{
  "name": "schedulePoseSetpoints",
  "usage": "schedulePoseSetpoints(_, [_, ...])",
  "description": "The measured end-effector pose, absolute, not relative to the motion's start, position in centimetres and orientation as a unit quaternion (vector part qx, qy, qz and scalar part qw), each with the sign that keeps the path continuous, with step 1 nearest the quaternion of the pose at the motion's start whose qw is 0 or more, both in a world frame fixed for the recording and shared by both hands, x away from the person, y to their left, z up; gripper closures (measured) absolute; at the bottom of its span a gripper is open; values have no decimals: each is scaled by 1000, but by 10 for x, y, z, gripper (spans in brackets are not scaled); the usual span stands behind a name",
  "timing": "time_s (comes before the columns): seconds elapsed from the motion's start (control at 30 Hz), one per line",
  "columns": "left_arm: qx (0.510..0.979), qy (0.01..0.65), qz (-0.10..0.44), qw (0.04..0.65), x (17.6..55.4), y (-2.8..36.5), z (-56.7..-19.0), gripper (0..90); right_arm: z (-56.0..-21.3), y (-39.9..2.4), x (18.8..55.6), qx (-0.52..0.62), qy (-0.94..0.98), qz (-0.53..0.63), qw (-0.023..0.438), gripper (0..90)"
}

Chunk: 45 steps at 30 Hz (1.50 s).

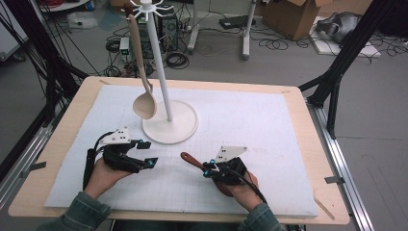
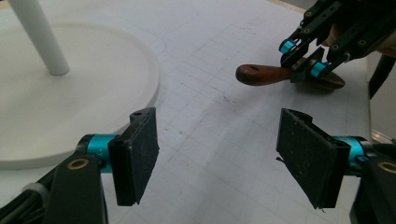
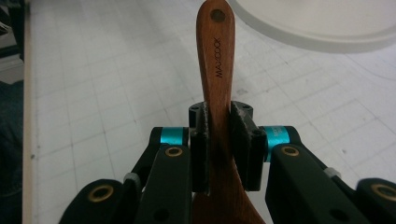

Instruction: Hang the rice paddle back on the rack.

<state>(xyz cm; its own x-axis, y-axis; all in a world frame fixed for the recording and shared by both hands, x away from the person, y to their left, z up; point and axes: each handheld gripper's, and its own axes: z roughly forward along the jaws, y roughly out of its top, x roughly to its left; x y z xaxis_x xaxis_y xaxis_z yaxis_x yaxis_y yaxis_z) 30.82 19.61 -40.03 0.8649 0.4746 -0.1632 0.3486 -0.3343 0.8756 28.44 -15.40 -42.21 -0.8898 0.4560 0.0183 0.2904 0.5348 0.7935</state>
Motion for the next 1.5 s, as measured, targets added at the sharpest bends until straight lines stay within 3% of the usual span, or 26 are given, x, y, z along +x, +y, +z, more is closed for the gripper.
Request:
schedulePoseSetpoints(0.67, [828, 225, 17, 514, 310, 165, -401, 347, -407, -109, 285, 174, 856, 478, 93, 788])
schedulePoseSetpoints(1.5, [818, 223, 4, 531, 311, 165, -395, 546, -406, -95, 285, 165, 849, 494, 82, 767])
